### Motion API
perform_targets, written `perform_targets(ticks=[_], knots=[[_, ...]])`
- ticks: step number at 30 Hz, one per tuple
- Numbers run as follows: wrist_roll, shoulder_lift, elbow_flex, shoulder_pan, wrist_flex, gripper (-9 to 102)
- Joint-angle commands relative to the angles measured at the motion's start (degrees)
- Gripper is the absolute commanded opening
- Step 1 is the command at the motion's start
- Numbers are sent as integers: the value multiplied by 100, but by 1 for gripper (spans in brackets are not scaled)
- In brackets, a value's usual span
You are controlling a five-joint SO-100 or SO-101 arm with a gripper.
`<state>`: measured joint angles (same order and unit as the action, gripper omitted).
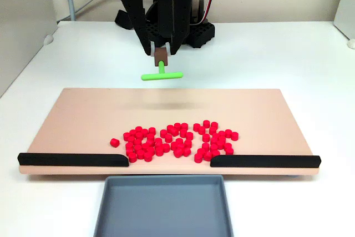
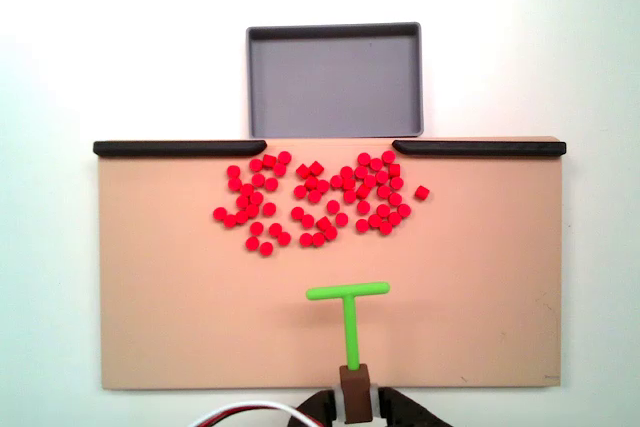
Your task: Grasp a green tool by the dark brown handle.
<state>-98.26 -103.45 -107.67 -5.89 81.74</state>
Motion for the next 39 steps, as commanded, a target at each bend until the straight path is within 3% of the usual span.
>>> perform_targets(ticks=[1, 16, 39], knots=[[-9, 132, 325, 62, 220, 0], [483, 132, 387, 176, 343, 0], [404, 149, 404, 290, 343, 0]])
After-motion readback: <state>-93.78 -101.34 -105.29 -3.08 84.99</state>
